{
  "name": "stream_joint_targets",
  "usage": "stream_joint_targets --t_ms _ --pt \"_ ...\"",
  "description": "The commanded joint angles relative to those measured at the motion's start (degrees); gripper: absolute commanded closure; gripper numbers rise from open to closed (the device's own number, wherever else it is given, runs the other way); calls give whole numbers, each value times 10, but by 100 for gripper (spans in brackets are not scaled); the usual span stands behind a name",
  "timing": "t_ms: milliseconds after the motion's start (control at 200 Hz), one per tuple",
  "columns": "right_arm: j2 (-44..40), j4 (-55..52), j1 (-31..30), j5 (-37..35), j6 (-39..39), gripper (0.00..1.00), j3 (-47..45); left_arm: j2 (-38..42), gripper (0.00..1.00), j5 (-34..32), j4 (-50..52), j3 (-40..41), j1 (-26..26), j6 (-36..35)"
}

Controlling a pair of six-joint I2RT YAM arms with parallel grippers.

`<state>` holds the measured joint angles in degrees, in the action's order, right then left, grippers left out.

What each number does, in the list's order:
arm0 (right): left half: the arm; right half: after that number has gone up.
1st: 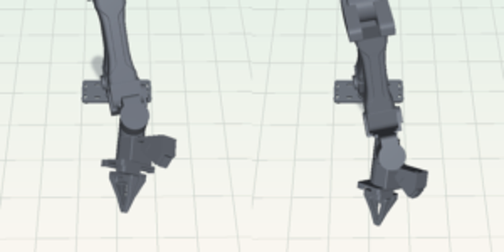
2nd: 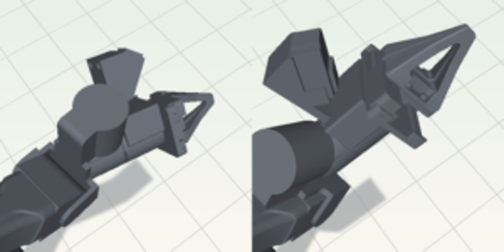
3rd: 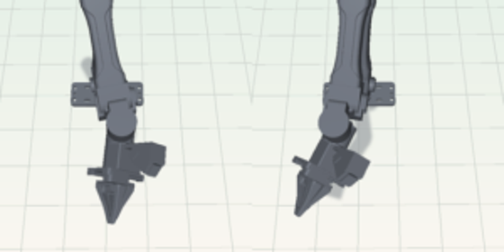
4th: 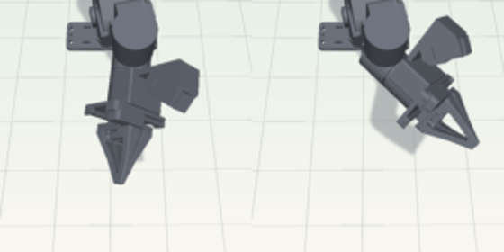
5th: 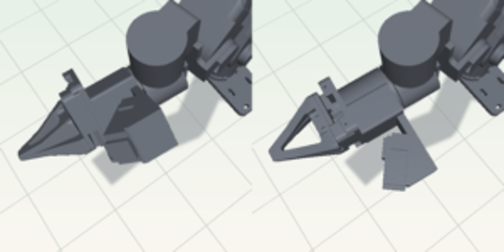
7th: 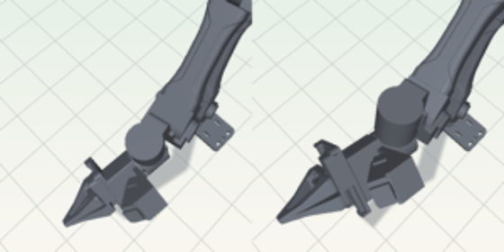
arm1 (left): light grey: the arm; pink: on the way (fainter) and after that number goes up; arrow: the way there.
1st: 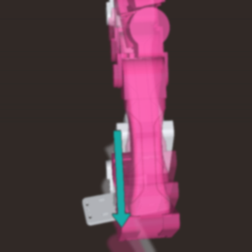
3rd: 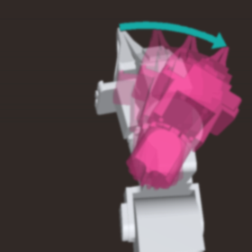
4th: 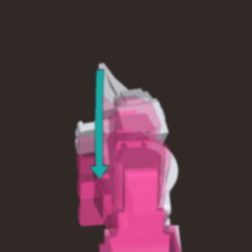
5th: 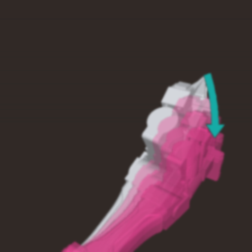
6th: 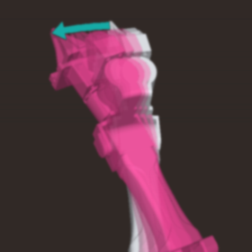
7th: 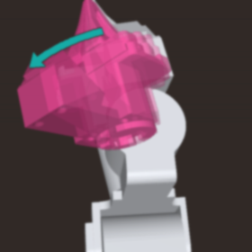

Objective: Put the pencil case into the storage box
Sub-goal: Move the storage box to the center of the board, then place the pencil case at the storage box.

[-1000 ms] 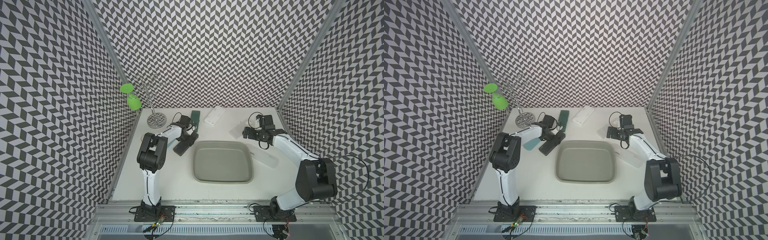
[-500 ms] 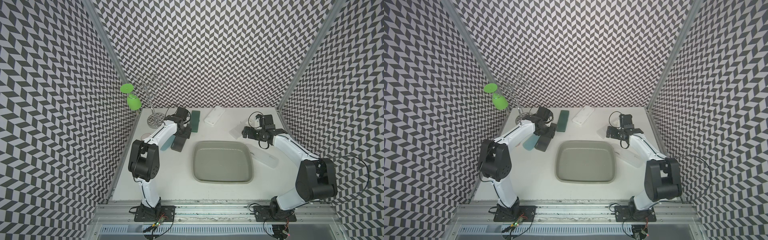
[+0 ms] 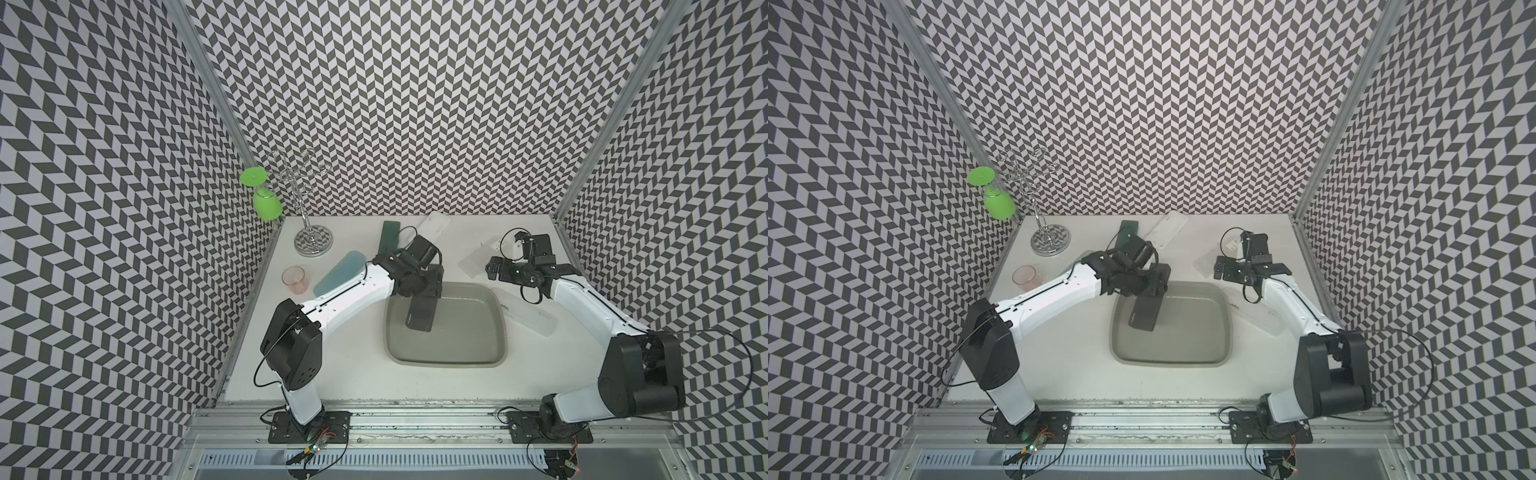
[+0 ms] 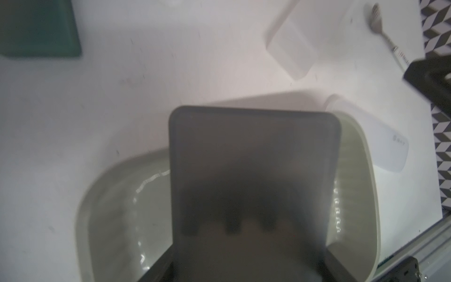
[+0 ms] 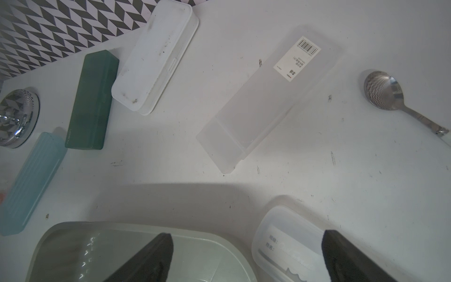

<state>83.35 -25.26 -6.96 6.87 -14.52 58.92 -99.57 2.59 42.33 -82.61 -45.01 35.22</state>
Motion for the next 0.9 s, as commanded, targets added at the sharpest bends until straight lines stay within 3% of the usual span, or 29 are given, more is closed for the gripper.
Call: stream_joint_targets --t_ms 0,160,366,476,561,896 --pt "-26 21 -2 -3 -4 0 -20 35 33 6 -54 57 -5 77" --pt "-37 23 -2 -1 -1 0 -45 54 33 -21 -110 146 -3 90" --pt "-44 21 -2 -5 6 0 -67 10 28 -69 -136 164 4 72" --pt "-42 14 -2 -6 10 0 -67 -12 20 -82 -141 163 3 61" --pt "-41 3 -2 -8 13 0 -62 -22 1 -102 -109 149 3 58" --pt "-57 -51 -4 21 16 0 -87 36 1 -195 -19 120 1 38"
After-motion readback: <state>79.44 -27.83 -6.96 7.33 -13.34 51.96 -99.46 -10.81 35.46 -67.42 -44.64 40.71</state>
